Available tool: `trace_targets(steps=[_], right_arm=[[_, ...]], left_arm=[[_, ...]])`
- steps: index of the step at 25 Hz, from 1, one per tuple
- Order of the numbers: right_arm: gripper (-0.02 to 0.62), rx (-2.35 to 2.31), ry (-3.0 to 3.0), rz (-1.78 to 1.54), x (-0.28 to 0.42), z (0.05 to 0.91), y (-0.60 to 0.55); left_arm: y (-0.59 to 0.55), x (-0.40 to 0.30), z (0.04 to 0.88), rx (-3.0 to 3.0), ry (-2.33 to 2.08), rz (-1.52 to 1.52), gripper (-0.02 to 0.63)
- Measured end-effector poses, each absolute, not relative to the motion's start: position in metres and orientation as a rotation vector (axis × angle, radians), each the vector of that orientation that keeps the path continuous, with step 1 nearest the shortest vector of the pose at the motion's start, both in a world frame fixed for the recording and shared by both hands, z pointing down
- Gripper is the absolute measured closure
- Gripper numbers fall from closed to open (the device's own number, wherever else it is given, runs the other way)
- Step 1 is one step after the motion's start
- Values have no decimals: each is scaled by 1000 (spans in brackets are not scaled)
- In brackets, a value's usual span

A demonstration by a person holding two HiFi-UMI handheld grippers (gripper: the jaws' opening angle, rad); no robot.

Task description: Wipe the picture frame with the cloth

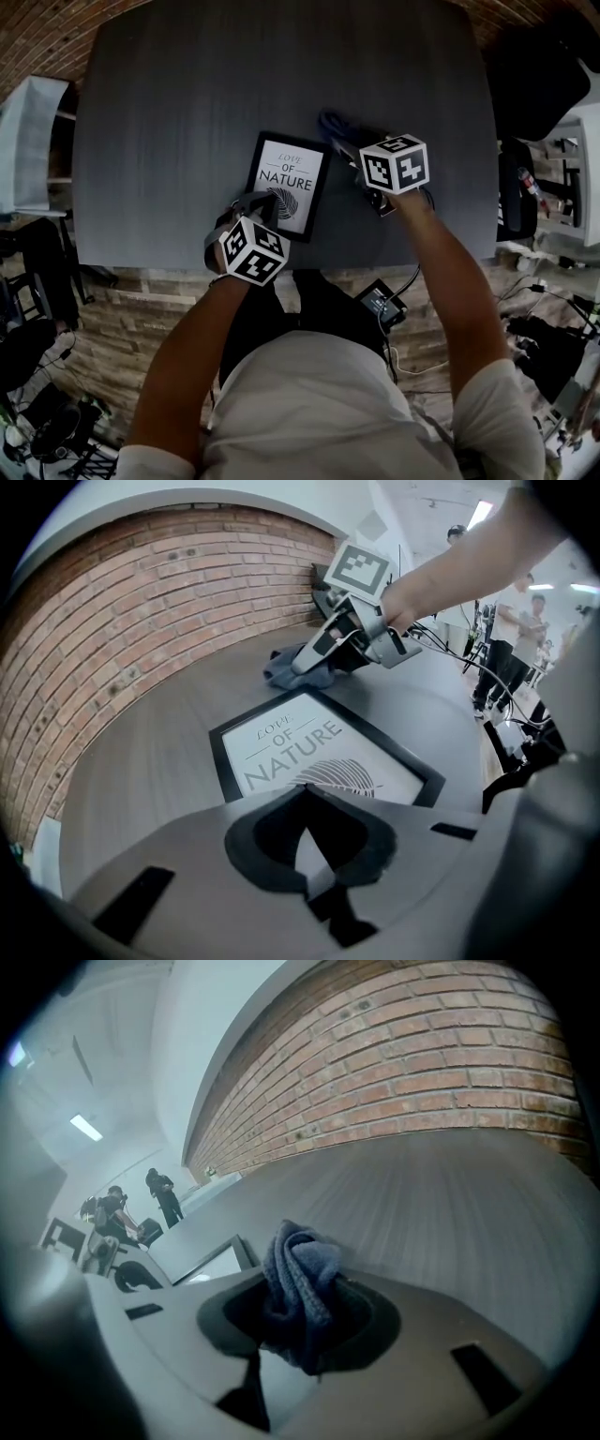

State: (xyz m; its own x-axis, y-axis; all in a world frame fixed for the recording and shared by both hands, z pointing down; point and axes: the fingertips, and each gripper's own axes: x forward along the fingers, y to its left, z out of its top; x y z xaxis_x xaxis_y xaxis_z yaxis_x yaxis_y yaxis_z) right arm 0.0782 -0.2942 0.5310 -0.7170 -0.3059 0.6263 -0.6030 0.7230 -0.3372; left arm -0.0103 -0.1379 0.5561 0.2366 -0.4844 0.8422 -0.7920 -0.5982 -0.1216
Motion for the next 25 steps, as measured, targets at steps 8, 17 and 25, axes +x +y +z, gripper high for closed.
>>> trace_targets(steps=[8,17,25], right_arm=[[472,724,-2350,742,97,531,-278],[472,888,-2238,762,100,538,-281],[474,968,-2200,775,89,539,-265]], left_arm=[[-137,-15,541,2244,-1054,1163,597],[-127,-29,549,2452,-858,1324,519],[-122,-27,551,2548,-863,1091,598]])
